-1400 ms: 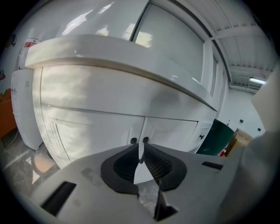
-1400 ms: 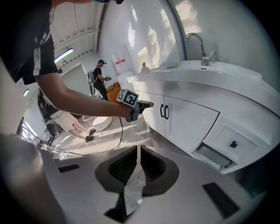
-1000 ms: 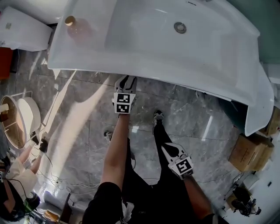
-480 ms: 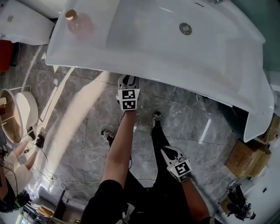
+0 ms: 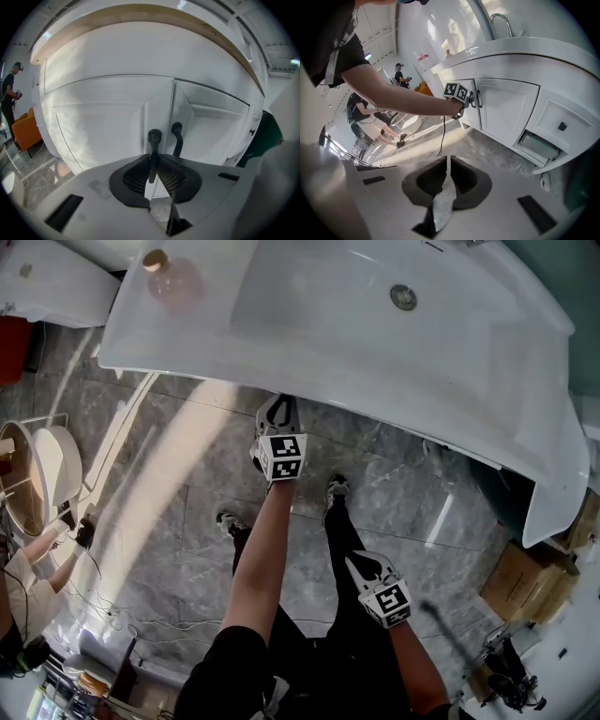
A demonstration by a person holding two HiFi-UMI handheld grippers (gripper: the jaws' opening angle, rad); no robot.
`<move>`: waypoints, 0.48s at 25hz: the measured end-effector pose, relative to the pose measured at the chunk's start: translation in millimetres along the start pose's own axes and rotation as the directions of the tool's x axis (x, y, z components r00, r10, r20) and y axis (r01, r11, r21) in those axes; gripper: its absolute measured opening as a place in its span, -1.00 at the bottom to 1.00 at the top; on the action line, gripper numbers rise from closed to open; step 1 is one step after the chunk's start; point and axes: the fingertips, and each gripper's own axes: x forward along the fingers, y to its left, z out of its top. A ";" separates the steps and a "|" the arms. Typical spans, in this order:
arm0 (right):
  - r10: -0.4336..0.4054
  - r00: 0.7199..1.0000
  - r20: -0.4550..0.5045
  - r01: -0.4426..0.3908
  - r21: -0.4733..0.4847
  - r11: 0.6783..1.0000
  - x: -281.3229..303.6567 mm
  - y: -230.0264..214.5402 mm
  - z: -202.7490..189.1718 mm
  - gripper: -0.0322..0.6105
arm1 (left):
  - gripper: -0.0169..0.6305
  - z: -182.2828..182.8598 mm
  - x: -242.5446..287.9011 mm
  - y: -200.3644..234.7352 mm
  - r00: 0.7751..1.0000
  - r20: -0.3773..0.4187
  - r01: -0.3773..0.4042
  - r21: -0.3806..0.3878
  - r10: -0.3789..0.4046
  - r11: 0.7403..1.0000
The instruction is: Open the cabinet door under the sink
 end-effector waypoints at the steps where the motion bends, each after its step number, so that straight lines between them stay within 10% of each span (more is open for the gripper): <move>1: 0.003 1.000 -0.006 -0.003 -0.001 1.000 0.2 0.9 -1.2 -0.65 | -0.78 -2.9 -4.9 -0.3 1.000 0.004 -0.004 -0.001 0.004 1.000; 12: 0.057 0.998 -0.025 -0.058 -0.038 0.998 12.6 22.3 -2.5 -0.65 | -0.79 -28.4 -41.9 9.9 1.000 0.004 -0.019 -0.011 0.019 1.000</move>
